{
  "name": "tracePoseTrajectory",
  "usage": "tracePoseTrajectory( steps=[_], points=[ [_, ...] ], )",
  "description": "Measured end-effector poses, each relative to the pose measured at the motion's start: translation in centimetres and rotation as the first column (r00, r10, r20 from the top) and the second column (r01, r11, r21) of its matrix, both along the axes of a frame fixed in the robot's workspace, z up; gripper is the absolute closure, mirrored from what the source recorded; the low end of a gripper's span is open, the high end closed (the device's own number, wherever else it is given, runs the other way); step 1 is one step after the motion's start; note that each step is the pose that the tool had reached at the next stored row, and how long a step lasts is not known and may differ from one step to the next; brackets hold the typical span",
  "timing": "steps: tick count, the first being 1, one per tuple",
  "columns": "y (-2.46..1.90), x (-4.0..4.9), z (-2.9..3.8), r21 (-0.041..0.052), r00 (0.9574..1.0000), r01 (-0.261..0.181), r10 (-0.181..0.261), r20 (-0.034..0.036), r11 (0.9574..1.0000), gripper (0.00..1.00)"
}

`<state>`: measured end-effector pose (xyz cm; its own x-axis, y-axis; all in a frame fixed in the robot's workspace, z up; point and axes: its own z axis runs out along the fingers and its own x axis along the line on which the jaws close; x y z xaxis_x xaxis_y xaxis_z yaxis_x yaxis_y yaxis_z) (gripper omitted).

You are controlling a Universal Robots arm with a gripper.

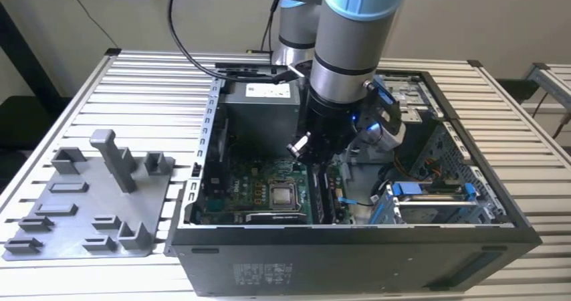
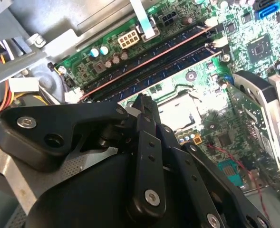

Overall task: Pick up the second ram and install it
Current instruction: 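Press down the second ram until it locks into place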

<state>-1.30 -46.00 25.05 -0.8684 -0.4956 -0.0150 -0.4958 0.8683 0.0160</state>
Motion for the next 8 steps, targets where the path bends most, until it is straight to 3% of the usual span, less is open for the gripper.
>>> tracePoseTrajectory(
  steps=[5, 8],
  points=[
    [0.0, -0.02, 0.0, 0.0, 0.9975, -0.071, 0.071, 0.0002, 0.9975, 0.89],
    [0.0, -0.03, 0.0, 0.0, 0.9927, -0.12, 0.12, 0.0002, 0.9927, 0.89]
  ],
)
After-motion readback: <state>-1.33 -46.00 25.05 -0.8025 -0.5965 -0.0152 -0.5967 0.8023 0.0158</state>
